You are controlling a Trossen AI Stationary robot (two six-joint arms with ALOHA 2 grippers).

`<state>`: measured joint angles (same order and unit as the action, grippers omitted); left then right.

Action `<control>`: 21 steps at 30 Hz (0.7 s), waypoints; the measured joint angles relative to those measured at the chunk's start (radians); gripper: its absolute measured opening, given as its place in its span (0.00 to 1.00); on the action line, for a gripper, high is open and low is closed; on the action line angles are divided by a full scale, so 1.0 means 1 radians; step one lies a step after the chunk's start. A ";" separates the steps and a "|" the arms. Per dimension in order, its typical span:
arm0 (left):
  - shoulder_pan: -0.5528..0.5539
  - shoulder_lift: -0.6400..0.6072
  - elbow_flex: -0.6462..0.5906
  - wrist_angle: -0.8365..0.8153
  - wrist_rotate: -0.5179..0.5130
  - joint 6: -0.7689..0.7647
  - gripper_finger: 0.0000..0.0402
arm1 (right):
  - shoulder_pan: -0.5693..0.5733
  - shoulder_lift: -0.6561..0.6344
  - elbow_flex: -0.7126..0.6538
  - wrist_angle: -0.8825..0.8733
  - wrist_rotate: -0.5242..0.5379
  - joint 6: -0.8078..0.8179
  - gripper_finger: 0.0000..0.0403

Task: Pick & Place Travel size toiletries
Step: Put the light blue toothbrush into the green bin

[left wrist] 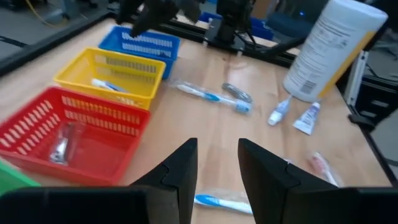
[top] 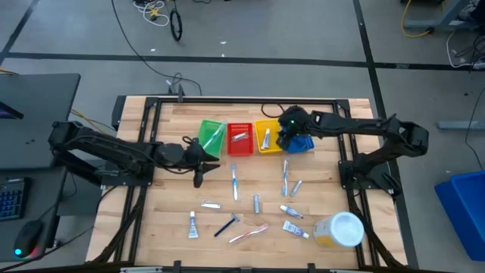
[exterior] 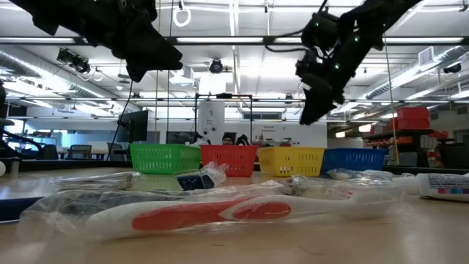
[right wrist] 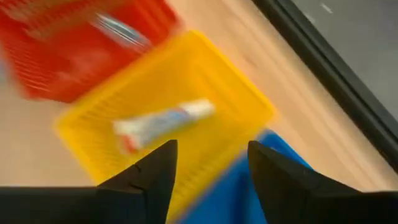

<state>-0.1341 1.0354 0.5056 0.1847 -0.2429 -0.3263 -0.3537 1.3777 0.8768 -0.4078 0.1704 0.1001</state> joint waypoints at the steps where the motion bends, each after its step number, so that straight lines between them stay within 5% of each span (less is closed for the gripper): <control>1: 0.000 0.006 0.000 0.000 0.009 -0.007 0.30 | 0.017 0.000 0.000 0.024 -0.029 -0.008 0.53; 11: -0.001 0.176 -0.001 0.123 0.159 -0.061 0.30 | 0.216 0.000 -0.028 0.189 -0.104 -0.060 0.59; 21: -0.011 0.356 0.027 0.213 0.108 -0.192 0.38 | 0.350 0.000 -0.113 0.316 -0.103 -0.051 0.55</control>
<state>-0.1452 1.3915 0.5327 0.3973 -0.1349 -0.5182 -0.0037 1.3773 0.7640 -0.0922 0.0677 0.0491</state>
